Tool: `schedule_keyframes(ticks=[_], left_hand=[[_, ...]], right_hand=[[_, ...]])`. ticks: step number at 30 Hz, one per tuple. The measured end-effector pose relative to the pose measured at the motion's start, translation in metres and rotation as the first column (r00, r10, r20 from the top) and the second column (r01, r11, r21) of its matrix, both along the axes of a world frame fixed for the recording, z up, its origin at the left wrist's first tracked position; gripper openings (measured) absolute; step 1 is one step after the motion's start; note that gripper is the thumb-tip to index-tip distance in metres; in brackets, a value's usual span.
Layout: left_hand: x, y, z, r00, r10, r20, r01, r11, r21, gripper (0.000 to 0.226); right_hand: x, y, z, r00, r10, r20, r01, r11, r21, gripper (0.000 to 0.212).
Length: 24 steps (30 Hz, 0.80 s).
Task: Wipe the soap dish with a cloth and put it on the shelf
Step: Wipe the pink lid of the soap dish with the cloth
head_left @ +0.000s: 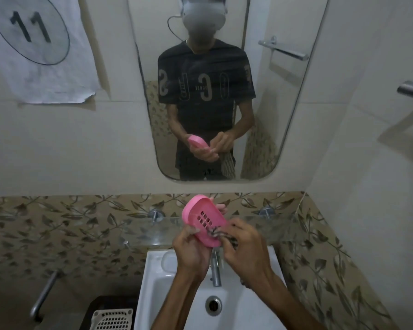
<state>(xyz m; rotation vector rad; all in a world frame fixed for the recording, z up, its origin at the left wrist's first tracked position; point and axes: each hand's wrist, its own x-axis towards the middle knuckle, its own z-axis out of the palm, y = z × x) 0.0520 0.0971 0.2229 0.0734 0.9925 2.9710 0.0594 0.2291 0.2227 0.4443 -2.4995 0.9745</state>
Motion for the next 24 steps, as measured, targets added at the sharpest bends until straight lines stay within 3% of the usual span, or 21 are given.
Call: schedule_keyframes(ticks=[3,6,10,13,18,21,24], left_hand=[[-0.003,0.004,-0.001,1.000,0.003,-0.018,-0.004,0.999,-0.052,0.052],[-0.001,0.003,-0.001,0.999,0.036,-0.006,-0.036,0.994,-0.101,0.047],[-0.003,0.008,0.002,0.998,0.051,0.041,-0.047,0.994,-0.094,0.044],[-0.003,0.007,0.001,0.987,0.076,0.139,-0.061,0.993,-0.106,0.027],[-0.002,0.011,0.003,0.993,0.106,0.049,-0.099,0.988,-0.120,0.032],[-0.003,0.009,0.001,0.992,0.122,0.015,-0.119,0.983,-0.140,0.029],[-0.006,0.009,-0.011,0.982,0.156,0.105,-0.141,0.981,-0.132,0.025]], right_hand=[[-0.008,0.003,0.001,0.993,-0.117,0.025,0.117,0.993,-0.023,0.014],[-0.002,-0.004,-0.002,0.996,-0.029,0.081,0.022,0.997,0.077,0.006],[-0.012,0.001,-0.002,0.986,-0.129,0.108,0.125,0.991,0.047,0.005],[-0.002,-0.005,-0.006,0.988,-0.032,0.148,0.023,0.998,0.062,0.008],[-0.010,-0.002,-0.010,0.957,-0.144,0.253,0.176,0.979,-0.105,0.013],[0.006,-0.016,-0.017,0.931,-0.069,0.359,0.179,0.942,-0.284,0.024],[-0.003,-0.012,-0.013,0.854,0.092,0.513,0.228,0.819,-0.527,0.012]])
